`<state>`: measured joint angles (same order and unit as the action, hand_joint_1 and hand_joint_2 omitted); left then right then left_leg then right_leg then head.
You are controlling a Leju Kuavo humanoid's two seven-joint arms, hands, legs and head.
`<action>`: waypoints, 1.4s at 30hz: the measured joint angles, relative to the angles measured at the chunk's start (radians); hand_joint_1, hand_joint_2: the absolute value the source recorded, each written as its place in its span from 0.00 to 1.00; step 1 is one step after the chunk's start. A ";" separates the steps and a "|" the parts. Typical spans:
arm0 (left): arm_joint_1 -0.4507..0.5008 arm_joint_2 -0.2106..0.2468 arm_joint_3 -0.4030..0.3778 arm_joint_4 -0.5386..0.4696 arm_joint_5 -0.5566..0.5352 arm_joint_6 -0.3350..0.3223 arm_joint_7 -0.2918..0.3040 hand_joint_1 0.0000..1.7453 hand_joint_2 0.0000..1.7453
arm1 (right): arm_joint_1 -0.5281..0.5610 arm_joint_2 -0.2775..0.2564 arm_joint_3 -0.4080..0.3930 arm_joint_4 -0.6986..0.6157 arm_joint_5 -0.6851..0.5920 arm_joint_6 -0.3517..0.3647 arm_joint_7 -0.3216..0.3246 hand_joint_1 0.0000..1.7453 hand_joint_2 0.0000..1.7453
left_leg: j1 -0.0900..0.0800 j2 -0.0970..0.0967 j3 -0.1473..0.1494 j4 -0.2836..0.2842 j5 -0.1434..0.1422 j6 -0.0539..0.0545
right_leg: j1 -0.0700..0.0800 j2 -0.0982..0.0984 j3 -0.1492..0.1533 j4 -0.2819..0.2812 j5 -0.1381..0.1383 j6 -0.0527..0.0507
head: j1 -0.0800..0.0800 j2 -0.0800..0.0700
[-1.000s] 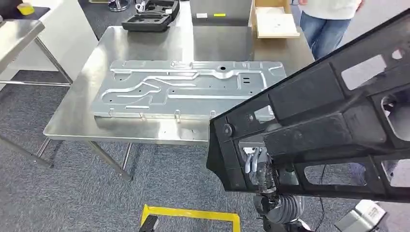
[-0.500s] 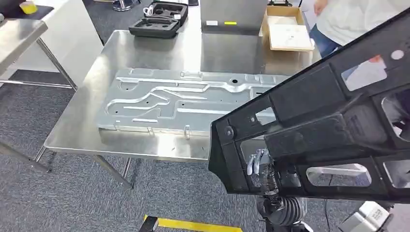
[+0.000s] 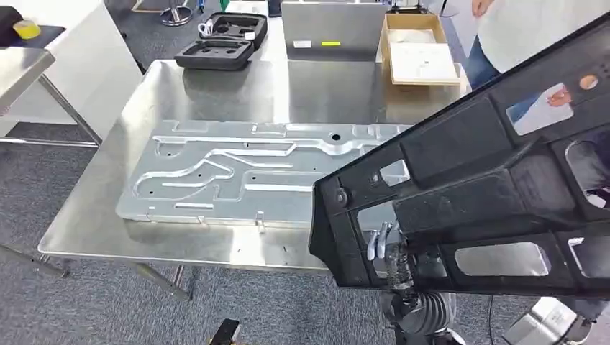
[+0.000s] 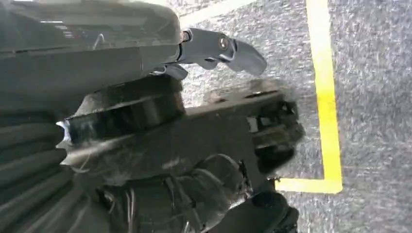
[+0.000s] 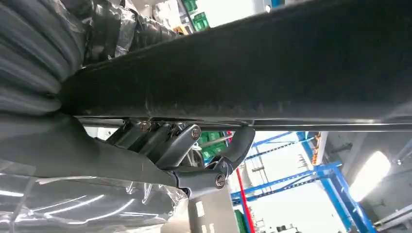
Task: Take the parts from the cabinet and place them on the table.
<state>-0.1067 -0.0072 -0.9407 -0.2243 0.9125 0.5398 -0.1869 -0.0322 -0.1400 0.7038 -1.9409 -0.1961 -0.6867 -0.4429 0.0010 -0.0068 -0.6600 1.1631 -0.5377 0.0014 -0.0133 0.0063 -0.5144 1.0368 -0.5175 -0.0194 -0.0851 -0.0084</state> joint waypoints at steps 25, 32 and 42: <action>-0.005 -0.005 -0.002 0.000 0.003 0.010 -0.008 0.00 1.00 | -0.025 -0.003 -0.011 0.015 -0.026 0.005 -0.001 1.00 1.00 | -0.005 -0.003 0.067 0.021 -0.052 0.002 | 0.006 -0.001 -0.090 0.002 0.072 -0.004 | 0.005 0.000; -0.002 -0.005 -0.003 0.000 -0.013 0.001 0.012 0.00 1.00 | -0.024 -0.004 -0.029 0.015 0.212 -0.006 0.145 1.00 1.00 | 0.005 0.001 0.054 -0.109 0.094 -0.003 | 0.004 0.003 -0.066 0.003 0.049 0.000 | 0.004 0.000; -0.006 -0.002 -0.033 0.000 -0.039 -0.031 0.043 0.00 1.00 | -0.154 -0.094 -0.120 0.050 0.884 0.016 0.710 1.00 1.00 | -0.002 0.005 0.079 -0.161 0.087 0.044 | 0.003 -0.001 -0.186 0.246 -0.081 0.050 | 0.012 0.000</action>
<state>-0.1126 -0.0095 -0.9739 -0.2239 0.8736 0.5085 -0.1442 -0.1864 -0.2338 0.5837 -1.8906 0.6876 -0.6702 0.2676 -0.0007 -0.0017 -0.5814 1.0022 -0.4503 0.0456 -0.0108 0.0058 -0.7001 1.2832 -0.5984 0.0302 -0.0729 -0.0084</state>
